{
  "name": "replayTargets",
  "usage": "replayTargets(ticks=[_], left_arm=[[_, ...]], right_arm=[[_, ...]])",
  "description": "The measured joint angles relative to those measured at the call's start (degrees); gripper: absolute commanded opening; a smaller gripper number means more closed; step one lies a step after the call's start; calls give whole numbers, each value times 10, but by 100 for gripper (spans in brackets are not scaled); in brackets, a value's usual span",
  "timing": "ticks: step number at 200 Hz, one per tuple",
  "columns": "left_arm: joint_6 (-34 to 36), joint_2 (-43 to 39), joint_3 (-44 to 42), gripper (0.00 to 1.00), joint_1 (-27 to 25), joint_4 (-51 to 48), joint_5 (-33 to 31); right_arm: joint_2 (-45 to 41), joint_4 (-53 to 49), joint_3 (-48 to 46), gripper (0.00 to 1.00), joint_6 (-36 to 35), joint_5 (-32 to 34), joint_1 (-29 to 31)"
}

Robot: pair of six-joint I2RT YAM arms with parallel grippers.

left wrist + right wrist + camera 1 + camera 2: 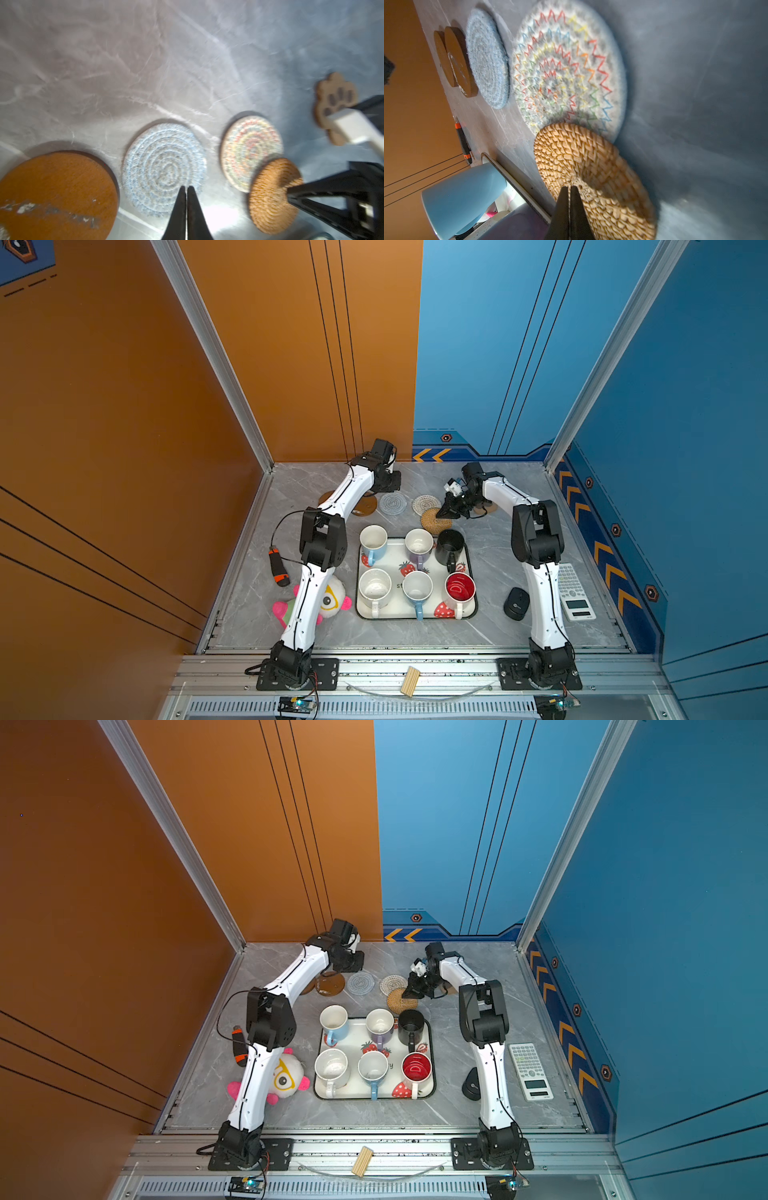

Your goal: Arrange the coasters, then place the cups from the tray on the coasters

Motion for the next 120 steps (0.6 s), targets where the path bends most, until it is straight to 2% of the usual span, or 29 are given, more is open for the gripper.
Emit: replayTargets(ticks=[58, 120], left_arm=[[0, -2, 23, 7, -47, 0, 3], [0, 33, 67, 4, -64, -2, 14]], right_arm=[[0, 0, 1, 6, 0, -10, 6], [0, 0, -5, 6, -7, -10, 6]])
